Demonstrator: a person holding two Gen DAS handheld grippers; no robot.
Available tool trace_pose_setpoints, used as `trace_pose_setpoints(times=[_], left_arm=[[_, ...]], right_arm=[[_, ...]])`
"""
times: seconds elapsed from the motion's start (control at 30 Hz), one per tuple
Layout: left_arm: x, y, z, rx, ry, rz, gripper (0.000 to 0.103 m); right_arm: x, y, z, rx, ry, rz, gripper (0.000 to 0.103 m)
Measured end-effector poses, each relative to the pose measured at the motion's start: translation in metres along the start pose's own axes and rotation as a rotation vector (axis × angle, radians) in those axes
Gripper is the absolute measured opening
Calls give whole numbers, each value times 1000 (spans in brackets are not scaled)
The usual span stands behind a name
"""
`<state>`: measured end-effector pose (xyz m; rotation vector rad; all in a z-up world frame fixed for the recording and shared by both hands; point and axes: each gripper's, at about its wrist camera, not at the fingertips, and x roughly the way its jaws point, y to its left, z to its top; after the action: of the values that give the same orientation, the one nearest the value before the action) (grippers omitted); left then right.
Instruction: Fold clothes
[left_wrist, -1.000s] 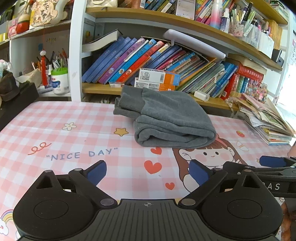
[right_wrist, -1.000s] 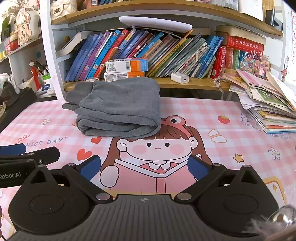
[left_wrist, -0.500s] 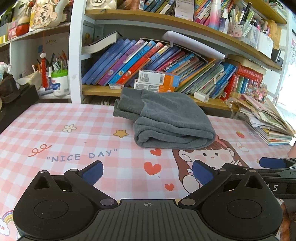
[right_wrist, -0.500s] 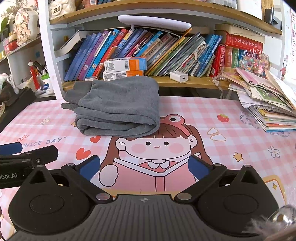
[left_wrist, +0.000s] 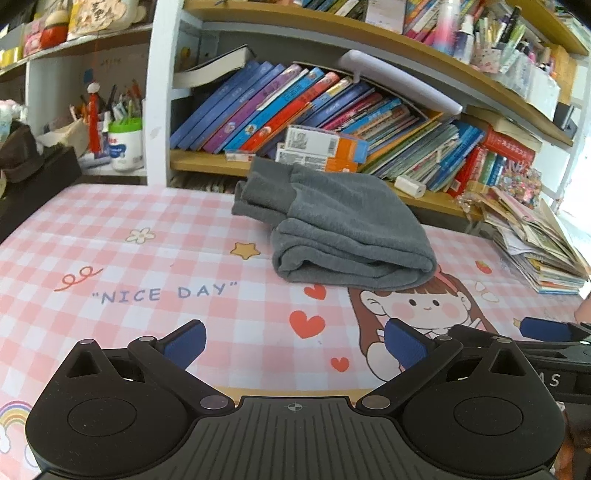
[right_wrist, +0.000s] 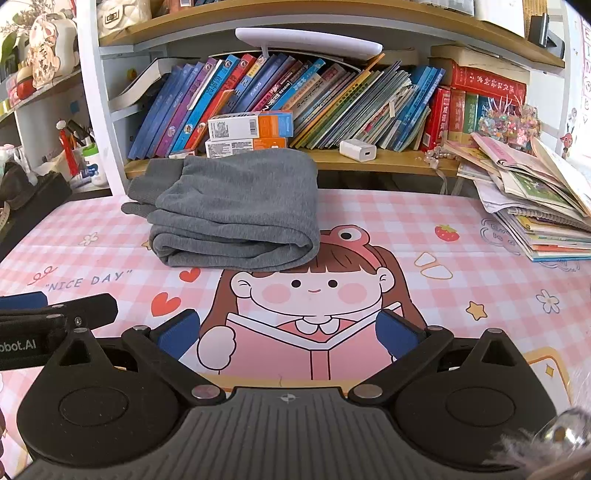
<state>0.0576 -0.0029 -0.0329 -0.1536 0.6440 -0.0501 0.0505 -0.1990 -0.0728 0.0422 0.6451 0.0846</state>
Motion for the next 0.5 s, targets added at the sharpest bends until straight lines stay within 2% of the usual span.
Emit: trace_pose_setpoints(times=[0.5], left_arm=[[2, -1, 0, 7, 11, -4, 103]], right_arm=[[2, -1, 1, 1, 6, -4, 102]])
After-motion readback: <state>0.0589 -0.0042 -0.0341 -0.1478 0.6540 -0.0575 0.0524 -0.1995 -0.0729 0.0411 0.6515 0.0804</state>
